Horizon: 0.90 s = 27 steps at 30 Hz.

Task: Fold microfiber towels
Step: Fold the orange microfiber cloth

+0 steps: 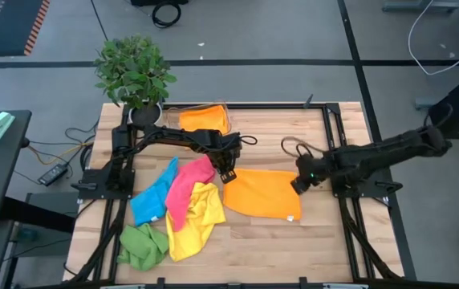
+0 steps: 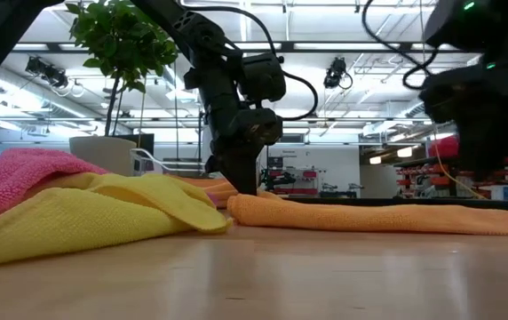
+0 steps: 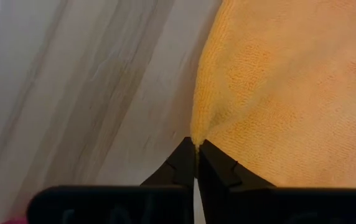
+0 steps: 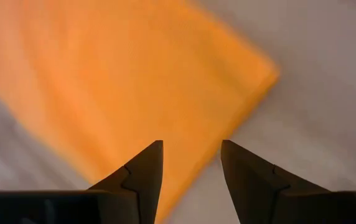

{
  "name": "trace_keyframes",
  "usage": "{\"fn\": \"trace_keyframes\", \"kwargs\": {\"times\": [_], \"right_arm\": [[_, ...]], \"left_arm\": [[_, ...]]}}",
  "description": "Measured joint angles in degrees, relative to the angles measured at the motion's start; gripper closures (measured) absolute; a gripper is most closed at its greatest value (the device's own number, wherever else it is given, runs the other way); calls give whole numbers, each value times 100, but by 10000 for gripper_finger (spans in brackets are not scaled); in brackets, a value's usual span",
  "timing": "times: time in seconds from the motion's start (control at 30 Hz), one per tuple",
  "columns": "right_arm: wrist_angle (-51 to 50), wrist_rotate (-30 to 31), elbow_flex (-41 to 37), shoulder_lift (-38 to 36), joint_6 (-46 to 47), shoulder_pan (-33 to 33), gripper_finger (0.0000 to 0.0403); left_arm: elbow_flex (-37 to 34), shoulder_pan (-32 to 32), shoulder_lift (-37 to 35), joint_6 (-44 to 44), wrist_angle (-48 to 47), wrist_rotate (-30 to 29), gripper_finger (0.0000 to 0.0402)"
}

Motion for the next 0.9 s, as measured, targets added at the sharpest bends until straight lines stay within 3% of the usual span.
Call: {"fn": "trace_keyframes", "kwargs": {"times": [0.2,0.37,0.9], "right_arm": [[75,-557,-104,98,-663,-1094,233],[765,-1238,-663,183,-717,-1433,233],[1200,-767,-905,166,-619,-1425,239]], "left_arm": [[0,-2,2,-10,-8,2,392],[0,-2,4,-87,-10,2,384],[0,-2,4,-92,-51,2,381]]}}
